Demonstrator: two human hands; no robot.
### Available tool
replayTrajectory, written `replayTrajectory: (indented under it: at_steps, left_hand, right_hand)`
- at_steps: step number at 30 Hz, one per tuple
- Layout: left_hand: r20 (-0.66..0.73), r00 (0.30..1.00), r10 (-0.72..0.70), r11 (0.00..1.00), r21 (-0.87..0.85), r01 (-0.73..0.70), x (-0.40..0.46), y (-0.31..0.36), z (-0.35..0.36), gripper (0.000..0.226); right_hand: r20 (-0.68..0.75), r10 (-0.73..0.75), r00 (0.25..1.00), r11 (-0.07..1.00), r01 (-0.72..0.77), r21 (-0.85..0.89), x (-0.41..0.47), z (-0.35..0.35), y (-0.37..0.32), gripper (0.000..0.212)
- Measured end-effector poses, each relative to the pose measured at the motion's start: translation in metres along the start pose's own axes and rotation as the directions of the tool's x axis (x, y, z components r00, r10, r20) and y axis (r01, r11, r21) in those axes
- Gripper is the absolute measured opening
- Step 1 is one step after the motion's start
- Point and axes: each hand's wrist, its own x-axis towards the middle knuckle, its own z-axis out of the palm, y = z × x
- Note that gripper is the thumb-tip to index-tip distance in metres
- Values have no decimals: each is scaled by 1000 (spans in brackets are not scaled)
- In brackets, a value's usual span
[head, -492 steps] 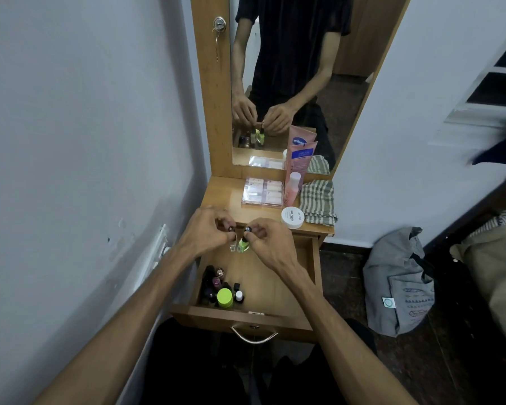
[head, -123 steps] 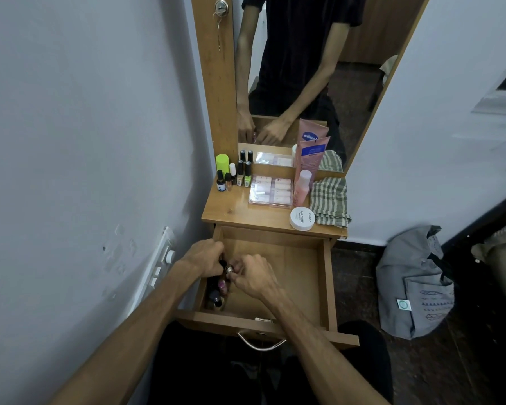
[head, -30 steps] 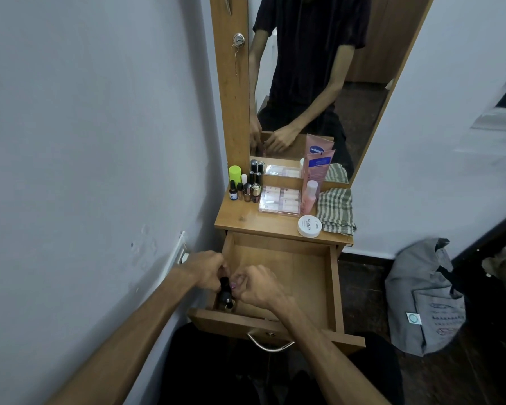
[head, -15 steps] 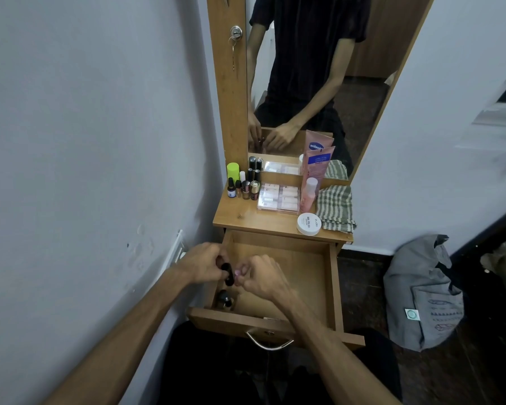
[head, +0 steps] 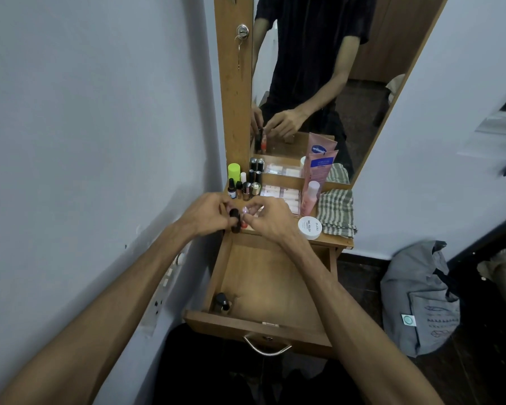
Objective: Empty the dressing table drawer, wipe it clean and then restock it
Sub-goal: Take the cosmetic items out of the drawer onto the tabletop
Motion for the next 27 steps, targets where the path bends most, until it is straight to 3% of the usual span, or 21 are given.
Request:
replayTrajectory:
  at_steps: [6, 16, 27]
  left_hand:
    - [-79, 997, 14, 1000, 18, -12, 39, 0, -9, 14]
    - [-118, 993, -9, 1000, -6, 8, 78, -15, 2, 21]
    - [-120, 992, 41, 999, 6, -41, 89, -20, 19, 18]
  right_hand:
    - [-85, 1, 996, 1000, -3, -21, 36, -8, -7, 6]
    - [-71, 109, 992, 985, -118, -127, 67, -1, 10, 14]
    - [-104, 93, 990, 984, -108, -145, 71, 3, 23, 23]
